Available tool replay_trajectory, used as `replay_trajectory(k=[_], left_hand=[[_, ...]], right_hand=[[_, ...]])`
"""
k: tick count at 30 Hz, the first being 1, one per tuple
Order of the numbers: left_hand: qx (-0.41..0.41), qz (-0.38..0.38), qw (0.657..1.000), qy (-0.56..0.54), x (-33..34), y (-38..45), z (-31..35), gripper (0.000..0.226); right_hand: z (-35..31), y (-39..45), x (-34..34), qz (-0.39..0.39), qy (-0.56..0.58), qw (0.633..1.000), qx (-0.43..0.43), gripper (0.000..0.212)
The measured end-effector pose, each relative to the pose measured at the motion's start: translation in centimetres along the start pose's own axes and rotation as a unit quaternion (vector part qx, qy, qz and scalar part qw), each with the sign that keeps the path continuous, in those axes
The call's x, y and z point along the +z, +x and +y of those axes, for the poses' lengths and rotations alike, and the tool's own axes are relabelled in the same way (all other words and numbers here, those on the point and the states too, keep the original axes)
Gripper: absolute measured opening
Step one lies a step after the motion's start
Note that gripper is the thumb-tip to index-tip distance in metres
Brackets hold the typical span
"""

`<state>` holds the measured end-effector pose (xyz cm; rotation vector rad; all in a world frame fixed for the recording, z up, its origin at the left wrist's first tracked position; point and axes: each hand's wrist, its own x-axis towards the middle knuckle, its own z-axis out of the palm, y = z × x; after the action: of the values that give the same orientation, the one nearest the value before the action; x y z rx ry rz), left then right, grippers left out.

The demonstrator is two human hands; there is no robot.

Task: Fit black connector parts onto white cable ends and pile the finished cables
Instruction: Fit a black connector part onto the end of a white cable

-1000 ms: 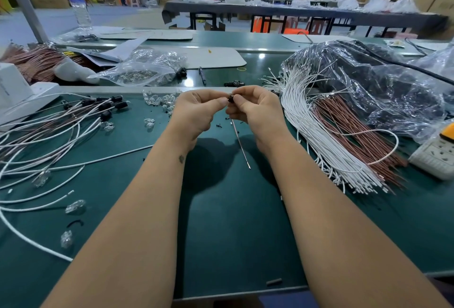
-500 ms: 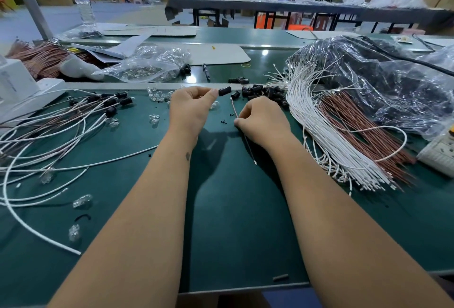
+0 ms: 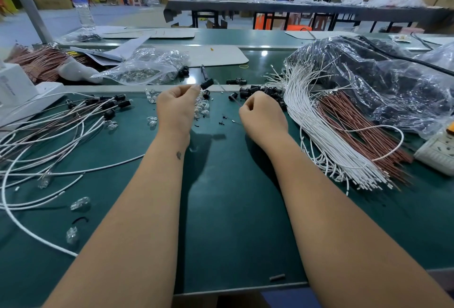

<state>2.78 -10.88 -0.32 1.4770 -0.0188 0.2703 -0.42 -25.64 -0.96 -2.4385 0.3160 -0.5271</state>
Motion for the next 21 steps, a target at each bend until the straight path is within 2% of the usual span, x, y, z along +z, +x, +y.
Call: replay_trajectory(k=[3,6,8,12,14,18,21], left_hand=[[-0.019,0.017,0.999,-0.034,-0.3,0.2,0.2,0.015],[-0.016,-0.022,1.0,-0.005,-0.2,0.1,0.0,0.015],[-0.01,-0.055,0.998,0.031,0.0,0.0,-0.1,0.016],[0.024,-0.09,0.992,0.08,0.5,-0.1,-0.4,0.021],[0.026,-0.117,0.989,0.091,0.6,-0.2,-0.5,0.018],[0.022,-0.182,0.976,0.116,1.0,-0.6,-0.6,0.015],[0.029,-0.201,0.972,0.121,1.1,-0.8,-0.5,0.014]], right_hand=[[0.0,0.4,-0.2,0.017,0.182,0.982,0.041,0.01],[0.1,0.6,-0.7,0.019,0.397,0.912,0.106,0.011],[0.4,0.7,-1.0,0.01,0.476,0.871,0.124,0.017],[0.3,0.7,-1.3,-0.004,0.568,0.811,0.137,0.018],[0.1,0.6,-1.3,-0.009,0.594,0.793,0.132,0.017],[-0.1,0.4,-1.2,-0.02,0.604,0.787,0.122,0.014],[-0.2,0.4,-1.2,-0.023,0.611,0.783,0.117,0.013]])
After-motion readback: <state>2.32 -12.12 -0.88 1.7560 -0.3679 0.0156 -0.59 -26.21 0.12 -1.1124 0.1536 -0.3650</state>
